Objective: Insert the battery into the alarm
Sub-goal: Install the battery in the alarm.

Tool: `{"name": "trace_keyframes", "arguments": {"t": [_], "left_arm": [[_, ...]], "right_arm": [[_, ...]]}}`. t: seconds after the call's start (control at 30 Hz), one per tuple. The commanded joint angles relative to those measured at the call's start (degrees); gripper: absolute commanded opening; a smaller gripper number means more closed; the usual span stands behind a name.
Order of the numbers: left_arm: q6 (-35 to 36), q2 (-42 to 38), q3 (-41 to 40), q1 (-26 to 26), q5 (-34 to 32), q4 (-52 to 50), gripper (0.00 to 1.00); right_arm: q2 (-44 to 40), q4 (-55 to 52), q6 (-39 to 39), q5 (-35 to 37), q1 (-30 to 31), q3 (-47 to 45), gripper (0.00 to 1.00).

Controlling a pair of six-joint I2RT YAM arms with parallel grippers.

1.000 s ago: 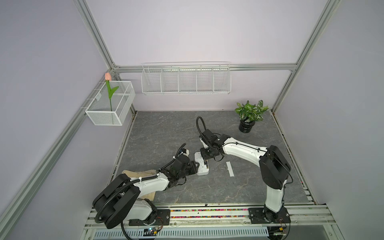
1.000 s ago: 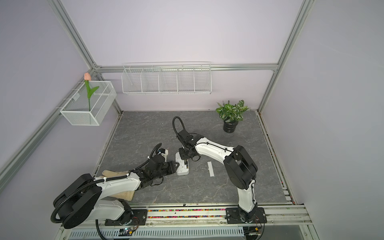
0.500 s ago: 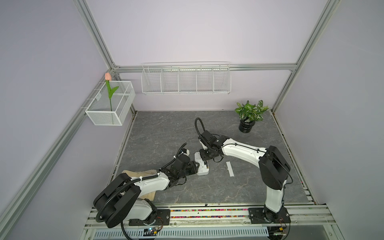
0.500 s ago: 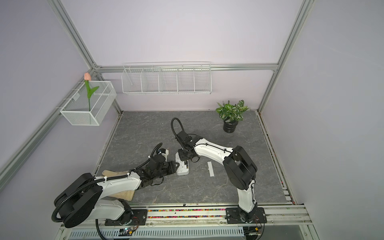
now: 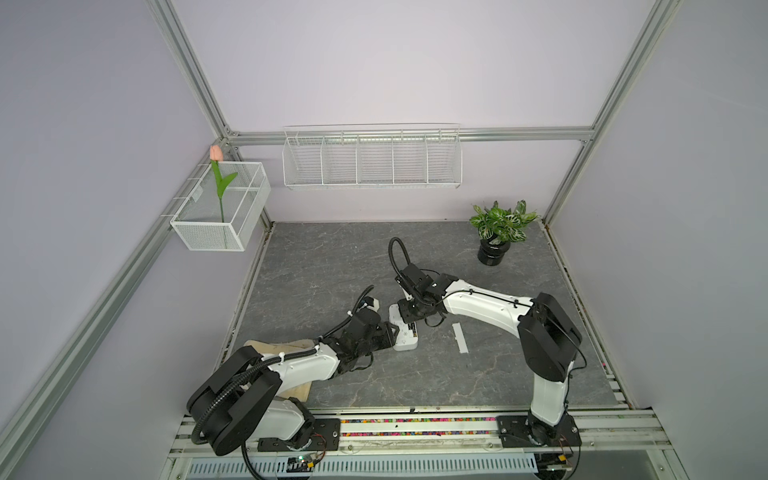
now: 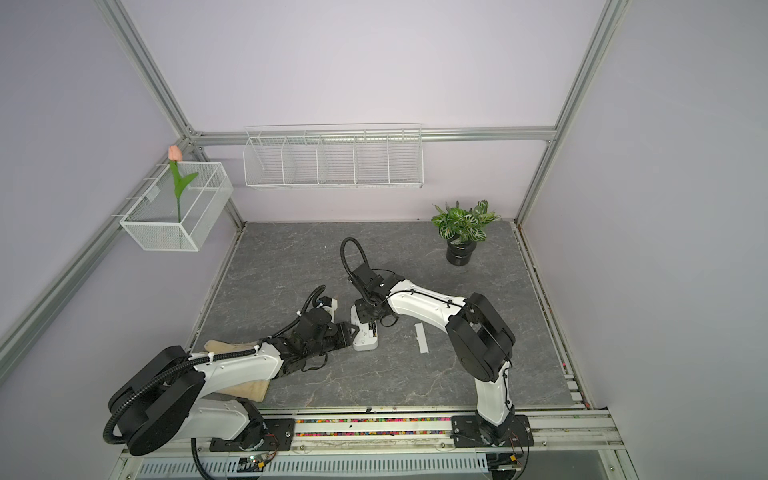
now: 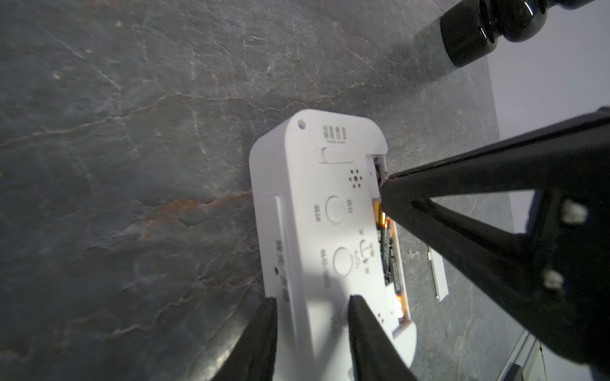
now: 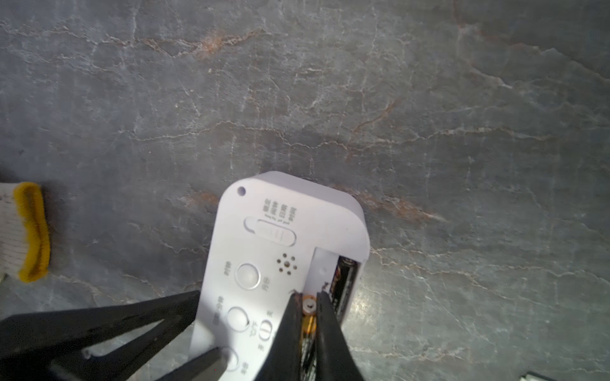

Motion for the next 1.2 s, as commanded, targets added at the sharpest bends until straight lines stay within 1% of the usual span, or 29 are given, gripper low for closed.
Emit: {"name": "trace_keyframes", "arguments": {"t": [0.0,0.4,0.6,0.7,1.07,1.17], "left_arm": [[0.0,1.2,1.0,0.2,-0.6,-2.3,0.38],[-1.0,2.9,1.4,0.2,-1.2,-3.4,0.37],[-1.8,3.6,1.3,0.2,-2.5,-4.6,0.37],[-2.3,3.8,1.1,0.1,-3.0,-4.8,0.37],[-3.0,4.2,0.4,0.1,-3.3,-3.9,0.37],[-2.9,4.1,0.4,0.1,-3.1,-4.1,0.37]], "right_arm": [[0.5,-4.7,1.6,-0.8,1.2,-3.2,0.12],[-0.4,-4.4,3.1,-1.1,2.2,-5.4,0.11],[-0.8,-3.8,4.4,-1.6,2.8,-7.1,0.11],[-0.6,-4.0,5.0,-1.5,3.2,-7.6,0.07],[-1.0,-3.8,6.3,-1.1,4.0,-9.1,0.07],[-2.4,-2.9,6.7,-0.9,4.0,-8.9,0.07]]}}
